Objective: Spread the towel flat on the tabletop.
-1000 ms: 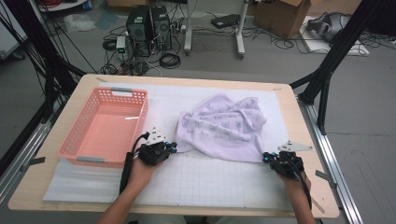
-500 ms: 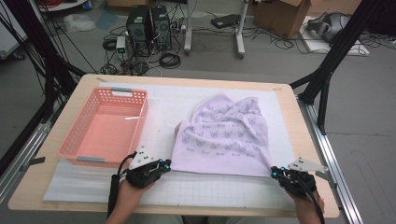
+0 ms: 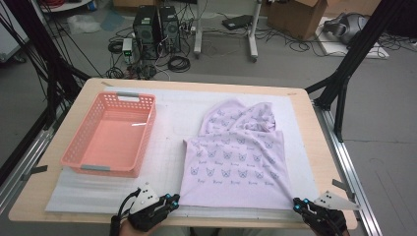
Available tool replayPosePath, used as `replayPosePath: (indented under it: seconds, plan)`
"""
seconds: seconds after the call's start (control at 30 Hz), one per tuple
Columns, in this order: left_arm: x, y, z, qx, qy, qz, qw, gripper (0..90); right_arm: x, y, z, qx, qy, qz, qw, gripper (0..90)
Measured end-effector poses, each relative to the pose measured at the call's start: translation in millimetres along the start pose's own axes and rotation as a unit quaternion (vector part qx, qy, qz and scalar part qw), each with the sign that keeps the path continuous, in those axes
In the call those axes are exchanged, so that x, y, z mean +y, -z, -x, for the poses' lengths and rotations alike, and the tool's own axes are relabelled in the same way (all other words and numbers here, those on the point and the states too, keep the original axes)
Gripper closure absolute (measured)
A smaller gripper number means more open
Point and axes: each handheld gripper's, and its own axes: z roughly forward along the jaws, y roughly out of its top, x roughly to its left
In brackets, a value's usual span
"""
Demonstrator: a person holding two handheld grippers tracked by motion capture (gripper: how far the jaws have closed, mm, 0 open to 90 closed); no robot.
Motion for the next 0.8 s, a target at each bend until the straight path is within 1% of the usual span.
replayPosePath:
  seconds: [0.03,0.1,0.13,0.23,0.27,0.3,0.33,0.37,0.4,0.43,0.5,0.53,0.57,0.63,0.7,0.73,0.77,0.8]
  plan:
    - [-2.1,2.4,1.9,-0.001,0.005,0.001,1.0000,87.2,-1.8,1.6,-1.2,0.003,0.001,-0.001,1.0000,85.5]
    - [-6.3,6.2,6.3,-0.001,0.003,-0.001,1.0000,87.2,-4.7,6.4,-4.2,0.006,0.001,-0.002,1.0000,86.1]
    - [-8.4,7.8,8.5,-0.002,0.006,-0.002,1.0000,87.2,-6.5,8.9,-5.6,0.010,0.002,-0.002,0.9999,86.5]
    - [-13.5,9.6,14.2,-0.010,0.013,-0.011,0.9998,86.9,-13.3,13.4,-9.9,0.011,0.010,-0.020,0.9997,86.5]
    - [-14.4,8.8,15.2,-0.007,0.016,-0.011,0.9998,83.8,-15.5,13.7,-10.8,0.012,0.011,-0.026,0.9995,86.4]
    - [-13.9,7.2,14.8,-0.001,0.023,-0.013,0.9997,70.7,-16.6,14.0,-11.3,0.012,0.014,-0.027,0.9995,84.9]
    - [-12.7,5.5,12.7,0.000,0.031,-0.013,0.9995,57.7,-16.6,14.7,-12.2,0.013,0.016,-0.022,0.9996,77.5]
    - [-10.9,4.6,9.9,0.004,0.034,-0.008,0.9994,51.6,-15.4,14.9,-12.7,0.010,0.013,-0.010,0.9998,65.8]
    - [-8.6,4.2,6.8,0.011,0.036,-0.002,0.9993,47.4,-13.4,14.8,-12.3,0.008,0.005,0.005,0.9999,60.1]
    - [-5.7,4.4,2.7,0.018,0.041,0.006,0.9990,44.9,-11.2,14.4,-11.2,0.009,-0.002,0.022,0.9997,56.6]
    - [1.0,3.4,-6.6,0.028,0.061,0.023,0.9975,42.1,-4.2,11.9,-9.0,0.005,-0.009,0.048,0.9988,52.0]
    - [4.8,2.0,-11.6,0.032,0.066,0.027,0.9969,41.0,0.1,9.4,-7.2,0.000,-0.012,0.057,0.9983,50.6]
    - [8.3,0.1,-16.4,0.038,0.067,0.028,0.9966,40.6,4.9,5.8,-4.5,-0.006,-0.015,0.064,0.9979,49.5]
    - [15.0,-7.8,-25.2,0.040,0.071,0.028,0.9963,40.5,14.1,-4.3,2.0,-0.011,-0.025,0.069,0.9973,47.7]
    - [20.6,-17.7,-31.3,0.041,0.073,0.021,0.9963,40.2,23.1,-19.3,8.9,-0.020,-0.024,0.058,0.9978,47.2]
    - [24.2,-26.2,-35.6,0.043,0.070,0.012,0.9965,40.0,26.0,-26.0,11.8,-0.023,-0.025,0.050,0.9982,47.2]
    - [26.6,-33.1,-38.8,0.046,0.070,0.003,0.9965,40.0,29.5,-37.0,16.7,-0.026,-0.030,0.037,0.9986,47.2]
    - [28.5,-39.7,-41.4,0.046,0.075,-0.007,0.9961,39.5,31.3,-45.2,19.8,-0.025,-0.036,0.026,0.9987,47.5]
